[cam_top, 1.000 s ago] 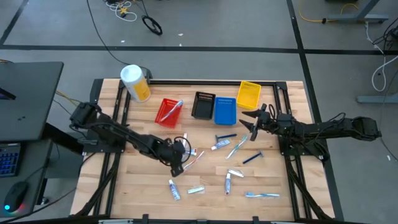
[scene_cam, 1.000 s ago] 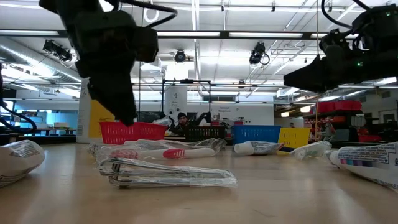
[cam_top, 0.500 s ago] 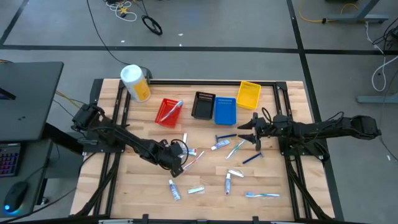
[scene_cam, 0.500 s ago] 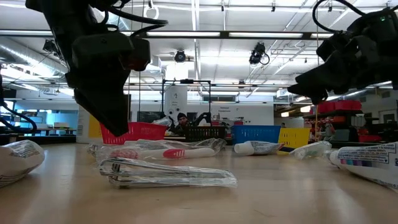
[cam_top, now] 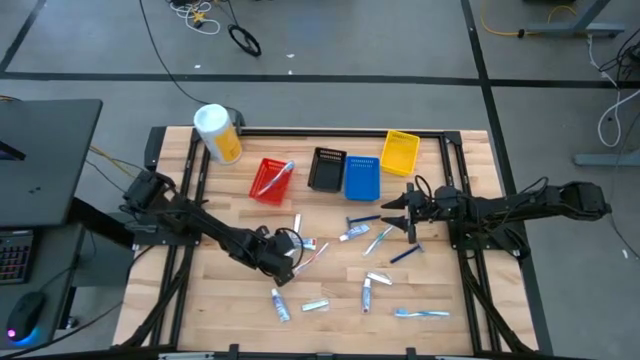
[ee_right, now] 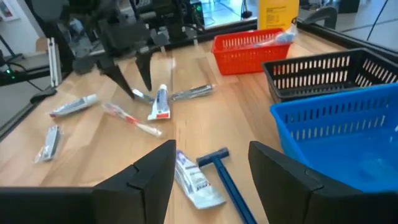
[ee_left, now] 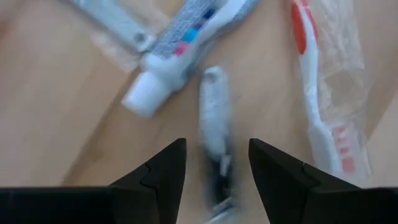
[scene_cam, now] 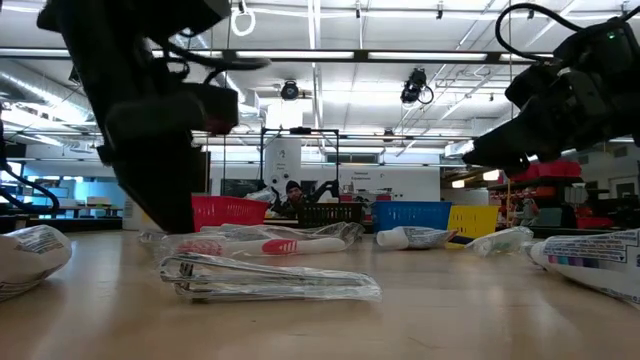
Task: Pick & Place Travel size toiletries
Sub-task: Put the nail cutter into the black bin
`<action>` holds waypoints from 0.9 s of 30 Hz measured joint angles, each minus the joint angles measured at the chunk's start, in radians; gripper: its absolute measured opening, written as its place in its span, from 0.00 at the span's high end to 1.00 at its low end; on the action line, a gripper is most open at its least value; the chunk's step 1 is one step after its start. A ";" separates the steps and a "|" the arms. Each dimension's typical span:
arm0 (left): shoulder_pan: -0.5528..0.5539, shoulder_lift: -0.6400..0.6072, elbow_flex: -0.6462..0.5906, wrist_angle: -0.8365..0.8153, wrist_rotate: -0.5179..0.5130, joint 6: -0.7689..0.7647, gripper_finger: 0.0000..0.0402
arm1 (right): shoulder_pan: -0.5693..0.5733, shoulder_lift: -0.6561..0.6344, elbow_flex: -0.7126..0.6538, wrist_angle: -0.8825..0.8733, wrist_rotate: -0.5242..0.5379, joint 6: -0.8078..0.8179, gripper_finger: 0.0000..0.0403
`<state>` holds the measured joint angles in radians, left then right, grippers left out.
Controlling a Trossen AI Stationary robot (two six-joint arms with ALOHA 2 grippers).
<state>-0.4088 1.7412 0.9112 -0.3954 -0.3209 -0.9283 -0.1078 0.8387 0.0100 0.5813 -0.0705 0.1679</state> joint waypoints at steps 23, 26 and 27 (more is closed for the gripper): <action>0.003 0.005 0.110 -0.086 -0.011 0.053 0.84 | 0.000 0.040 0.000 0.029 -0.001 0.000 0.47; 0.013 0.009 0.187 -0.188 -0.093 0.105 0.81 | 0.000 0.040 0.000 0.032 -0.001 0.000 0.47; 0.019 0.009 0.215 -0.208 -0.121 0.131 0.80 | 0.000 0.039 0.000 0.032 -0.001 0.000 0.47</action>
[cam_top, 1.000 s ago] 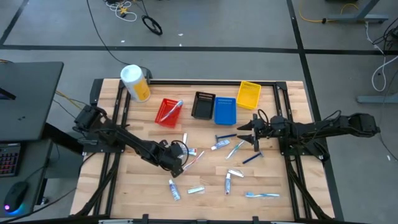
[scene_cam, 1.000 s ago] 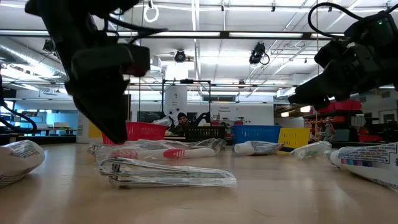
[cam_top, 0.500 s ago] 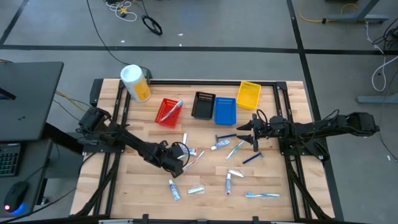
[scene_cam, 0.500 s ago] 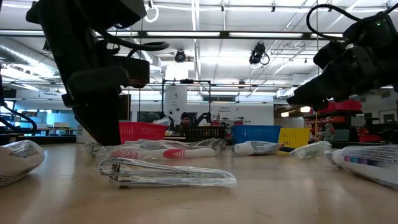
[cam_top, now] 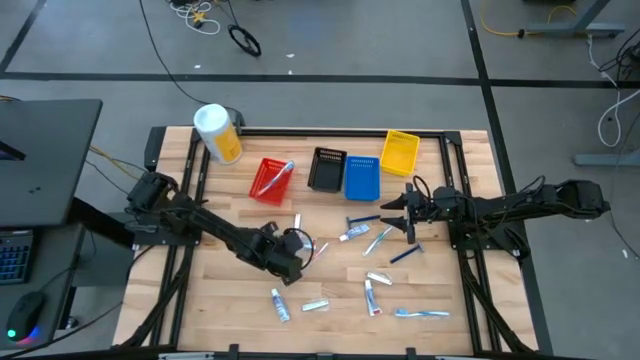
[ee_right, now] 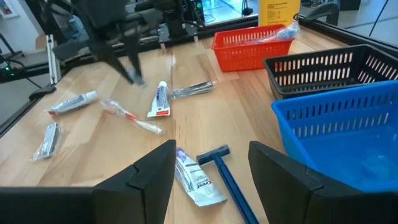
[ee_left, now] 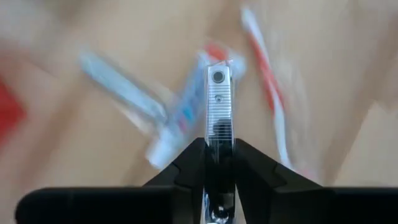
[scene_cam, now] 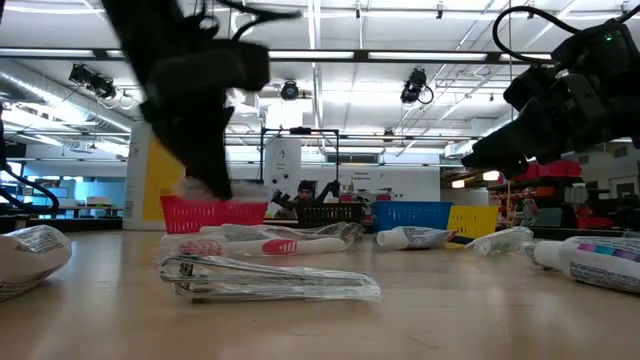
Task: Pick & Place Travel size toiletries
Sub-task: Put the nail cutter into the black bin
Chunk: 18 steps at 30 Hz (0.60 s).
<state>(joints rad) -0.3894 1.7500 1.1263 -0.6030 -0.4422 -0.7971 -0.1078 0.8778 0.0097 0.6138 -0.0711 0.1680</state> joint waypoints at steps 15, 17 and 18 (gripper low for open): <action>0.320 -0.003 0.178 0.147 -0.104 0.436 0.80 | 0.000 0.003 0.000 0.042 0.000 -0.003 0.47; 0.374 0.001 0.178 0.181 -0.067 0.493 0.81 | 0.000 0.003 0.000 0.042 0.000 -0.004 0.47; 0.399 0.003 0.178 0.194 -0.048 0.515 0.82 | 0.000 0.003 0.000 0.042 0.000 -0.009 0.47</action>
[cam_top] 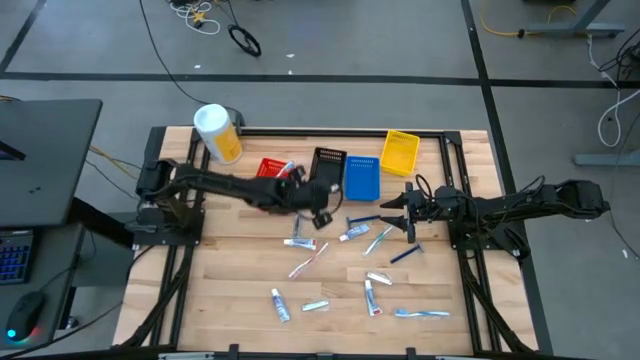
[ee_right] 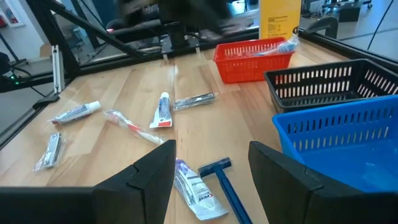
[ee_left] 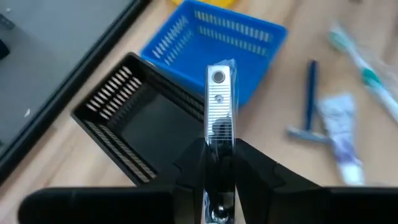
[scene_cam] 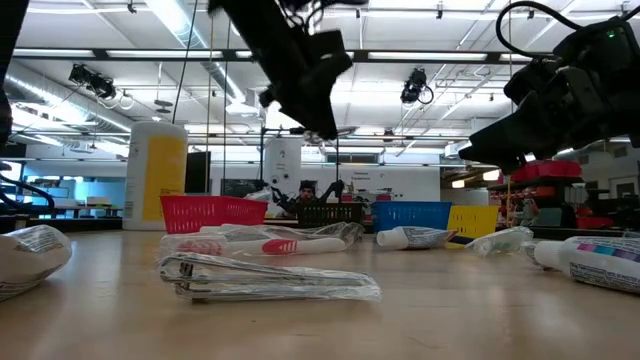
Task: Pick & Place Travel size toiletries
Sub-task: Put the nail cutter into the black bin
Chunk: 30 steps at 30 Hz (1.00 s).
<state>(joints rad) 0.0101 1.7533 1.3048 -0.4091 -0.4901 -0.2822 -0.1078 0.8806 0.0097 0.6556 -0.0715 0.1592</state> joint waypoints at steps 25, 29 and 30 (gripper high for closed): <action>0.314 0.229 0.000 0.197 0.199 0.125 0.81 | -0.003 0.003 0.000 0.063 0.079 -0.106 0.47; 0.344 0.269 -0.001 0.197 0.226 0.122 0.80 | -0.003 0.003 0.000 0.060 0.104 -0.108 0.47; 0.350 0.275 -0.001 0.202 0.237 0.122 0.79 | -0.003 0.003 0.000 0.060 0.104 -0.108 0.47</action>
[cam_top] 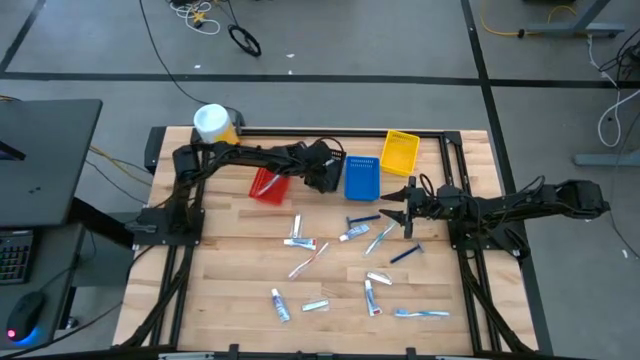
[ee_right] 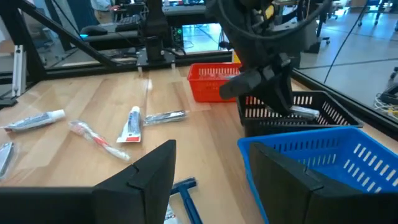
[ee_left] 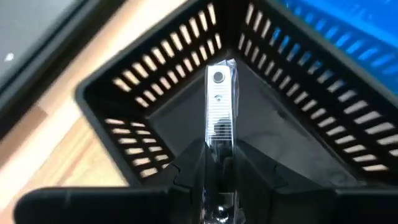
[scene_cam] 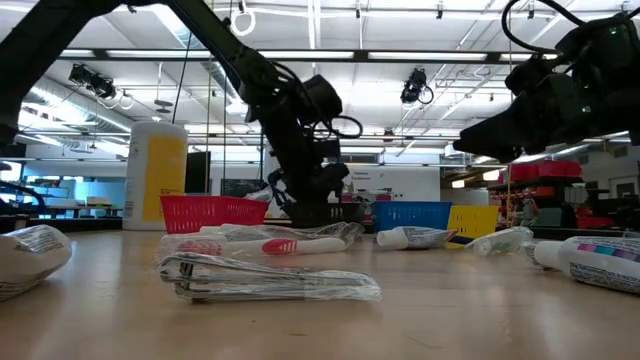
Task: Pick & Place Travel size toiletries
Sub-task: Put the nail cutter into the black bin, then put the purple toothpaste into the blue bin
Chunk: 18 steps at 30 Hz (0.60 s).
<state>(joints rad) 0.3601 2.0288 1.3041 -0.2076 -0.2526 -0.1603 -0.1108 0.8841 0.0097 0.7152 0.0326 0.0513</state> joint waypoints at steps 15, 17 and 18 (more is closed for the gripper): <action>0.013 -0.007 0.003 0.001 -0.001 0.027 0.67 | 0.000 0.000 0.000 -0.045 -0.045 0.080 0.47; 0.013 -0.021 0.003 0.015 -0.003 0.019 0.67 | 0.001 0.000 0.000 -0.048 -0.045 0.091 0.47; 0.013 -0.030 0.004 0.018 -0.002 0.020 0.68 | 0.002 0.000 0.000 -0.053 -0.045 0.093 0.47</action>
<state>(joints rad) 0.3729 1.9988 1.3083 -0.1898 -0.2550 -0.1402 -0.1087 0.8845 0.0097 0.6625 -0.0124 0.1438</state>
